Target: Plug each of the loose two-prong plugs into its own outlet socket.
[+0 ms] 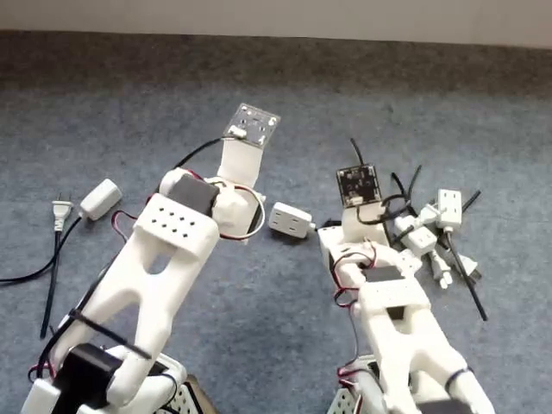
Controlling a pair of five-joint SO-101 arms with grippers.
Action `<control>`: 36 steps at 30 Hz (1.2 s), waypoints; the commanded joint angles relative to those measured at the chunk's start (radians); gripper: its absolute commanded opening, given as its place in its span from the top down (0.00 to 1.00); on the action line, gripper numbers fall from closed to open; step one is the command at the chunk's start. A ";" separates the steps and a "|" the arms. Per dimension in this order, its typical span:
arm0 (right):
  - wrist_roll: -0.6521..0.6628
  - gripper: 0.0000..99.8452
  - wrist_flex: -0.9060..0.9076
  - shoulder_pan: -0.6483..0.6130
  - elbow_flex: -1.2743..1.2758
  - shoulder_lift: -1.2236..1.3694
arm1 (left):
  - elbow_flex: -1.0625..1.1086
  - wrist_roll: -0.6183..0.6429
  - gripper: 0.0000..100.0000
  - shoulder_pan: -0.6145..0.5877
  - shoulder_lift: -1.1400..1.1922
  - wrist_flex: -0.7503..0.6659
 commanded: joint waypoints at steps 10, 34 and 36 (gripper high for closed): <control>-0.006 0.99 -0.044 -0.007 -0.249 0.364 | 0.248 0.126 0.99 0.082 -0.047 -0.428; -0.008 0.99 -0.050 -0.007 -0.257 0.367 | 0.547 0.120 0.99 0.128 -0.068 -0.848; -0.008 0.99 -0.050 -0.007 -0.257 0.367 | 0.545 0.120 0.99 0.128 -0.058 -0.853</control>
